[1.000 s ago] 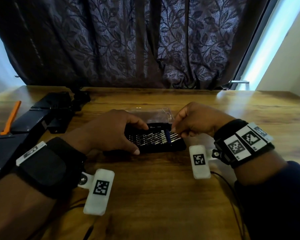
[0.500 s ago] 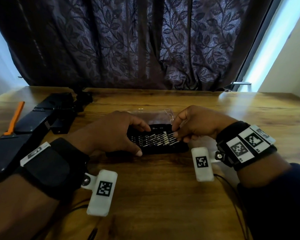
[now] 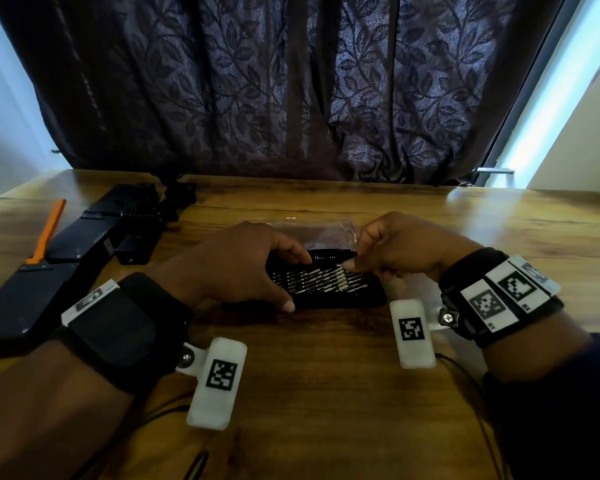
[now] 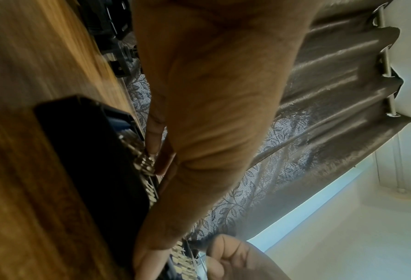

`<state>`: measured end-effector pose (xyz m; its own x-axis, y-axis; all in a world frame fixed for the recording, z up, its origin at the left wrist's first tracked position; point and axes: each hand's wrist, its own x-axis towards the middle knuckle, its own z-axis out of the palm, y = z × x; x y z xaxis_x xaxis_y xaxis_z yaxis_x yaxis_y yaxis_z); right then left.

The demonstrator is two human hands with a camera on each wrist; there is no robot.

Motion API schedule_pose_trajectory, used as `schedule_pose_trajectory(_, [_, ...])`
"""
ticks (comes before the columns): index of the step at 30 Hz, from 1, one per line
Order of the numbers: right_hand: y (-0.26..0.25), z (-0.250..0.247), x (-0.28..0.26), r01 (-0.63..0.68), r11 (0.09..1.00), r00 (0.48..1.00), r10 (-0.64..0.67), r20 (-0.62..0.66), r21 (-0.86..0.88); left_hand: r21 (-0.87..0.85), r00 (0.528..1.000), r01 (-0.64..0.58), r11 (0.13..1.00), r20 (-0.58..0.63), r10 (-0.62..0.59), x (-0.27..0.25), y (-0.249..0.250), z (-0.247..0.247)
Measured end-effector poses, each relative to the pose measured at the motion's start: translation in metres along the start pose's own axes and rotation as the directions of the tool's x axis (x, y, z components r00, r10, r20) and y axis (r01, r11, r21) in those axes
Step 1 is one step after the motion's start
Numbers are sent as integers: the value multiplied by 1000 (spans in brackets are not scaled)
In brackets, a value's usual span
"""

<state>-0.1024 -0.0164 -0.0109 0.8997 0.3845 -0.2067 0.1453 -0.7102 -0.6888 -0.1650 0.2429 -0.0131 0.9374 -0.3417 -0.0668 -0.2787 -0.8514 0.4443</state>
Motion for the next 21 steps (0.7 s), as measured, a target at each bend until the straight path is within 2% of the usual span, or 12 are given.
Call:
schedule_pose_trajectory(3, [-1,7,3,-8,997,1000,9,16,-76,-4,1000,6,1000,-17,-6,0,0,1])
schedule_pose_trajectory(7, [0,7,5,1,998,1000,1,28,-70,-22,1000,-4,1000,-3,4,0,-1,2])
schedule_pose_trajectory(10, [3,6,6,5,999,1000,-7,25,52,-224,998,7,975,-66,-22,-1,-1,-3])
schedule_pose_trajectory(14, [8,3,12,26,966,996,-4,-86,258,-534,954,52,844,-223,-200,3,-12,-13])
schedule_pose_trajectory(17, [7,1,20,3,920,987,60,-147,391,-653,883,87,753,-299,-362,6,-21,-14])
schedule_pose_trajectory(19, [4,0,26,-17,891,985,93,-144,454,-737,861,100,668,-272,-429,7,-22,-15])
schedule_pose_trajectory(21, [3,0,31,-41,871,988,108,-110,490,-794,871,155,588,-171,-461,5,-20,-17])
